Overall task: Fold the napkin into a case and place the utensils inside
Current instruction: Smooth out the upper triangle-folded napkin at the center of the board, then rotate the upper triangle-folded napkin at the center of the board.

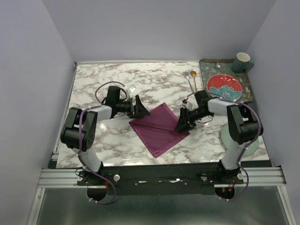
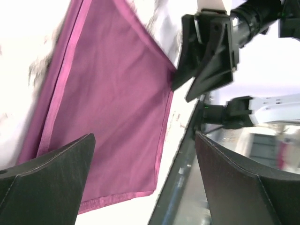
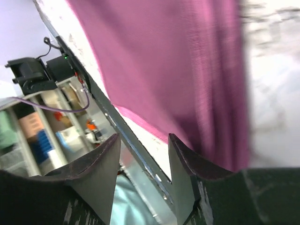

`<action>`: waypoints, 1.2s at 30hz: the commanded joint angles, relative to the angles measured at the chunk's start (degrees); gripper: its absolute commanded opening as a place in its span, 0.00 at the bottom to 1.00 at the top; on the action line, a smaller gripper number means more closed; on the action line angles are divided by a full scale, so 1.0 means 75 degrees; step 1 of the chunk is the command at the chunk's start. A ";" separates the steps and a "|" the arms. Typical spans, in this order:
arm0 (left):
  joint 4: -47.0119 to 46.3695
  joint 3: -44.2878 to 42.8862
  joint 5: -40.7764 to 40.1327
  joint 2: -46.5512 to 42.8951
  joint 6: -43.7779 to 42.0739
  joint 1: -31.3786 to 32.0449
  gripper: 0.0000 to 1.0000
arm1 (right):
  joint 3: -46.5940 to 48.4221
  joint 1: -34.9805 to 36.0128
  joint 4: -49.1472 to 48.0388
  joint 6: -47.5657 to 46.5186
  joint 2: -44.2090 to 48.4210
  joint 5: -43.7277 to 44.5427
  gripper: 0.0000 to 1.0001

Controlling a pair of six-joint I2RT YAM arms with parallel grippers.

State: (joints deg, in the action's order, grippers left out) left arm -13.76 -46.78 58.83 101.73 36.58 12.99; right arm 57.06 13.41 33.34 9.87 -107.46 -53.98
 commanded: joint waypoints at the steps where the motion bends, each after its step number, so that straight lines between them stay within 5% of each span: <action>1: 0.3354 -0.1085 -0.1513 -0.1245 -0.3735 0.0131 0.96 | 0.0349 0.0017 0.0498 -0.0717 0.1189 0.0457 0.54; 3: 0.4161 -0.1331 -0.1993 -0.1481 -0.5103 0.0213 0.88 | 0.0477 0.0017 0.0628 -0.0997 0.1331 0.1110 0.54; 7: 0.5369 -0.2069 -0.3130 -0.1343 -0.6687 0.0341 0.53 | 0.0619 0.0005 0.1014 -0.1246 0.1262 0.2297 0.53; 10: 0.5889 -0.2609 -0.3670 -0.0932 -0.7313 0.0680 0.43 | 0.0689 0.0005 0.1190 -0.1503 0.1051 0.2719 0.52; 25: 0.5924 -0.2763 -0.5663 0.0486 -0.8580 0.2685 0.32 | 0.0865 -0.0030 0.1695 -0.1714 0.0676 0.3939 0.56; 36: 0.5807 -0.1625 -0.5547 0.0006 -0.8124 0.3025 0.30 | 0.0701 -0.0077 0.1906 -0.1481 -0.0214 0.2464 0.54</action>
State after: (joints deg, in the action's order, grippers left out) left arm 26.72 -62.04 18.33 101.27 -26.30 34.50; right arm 62.61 13.06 46.28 -1.96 -104.31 -30.04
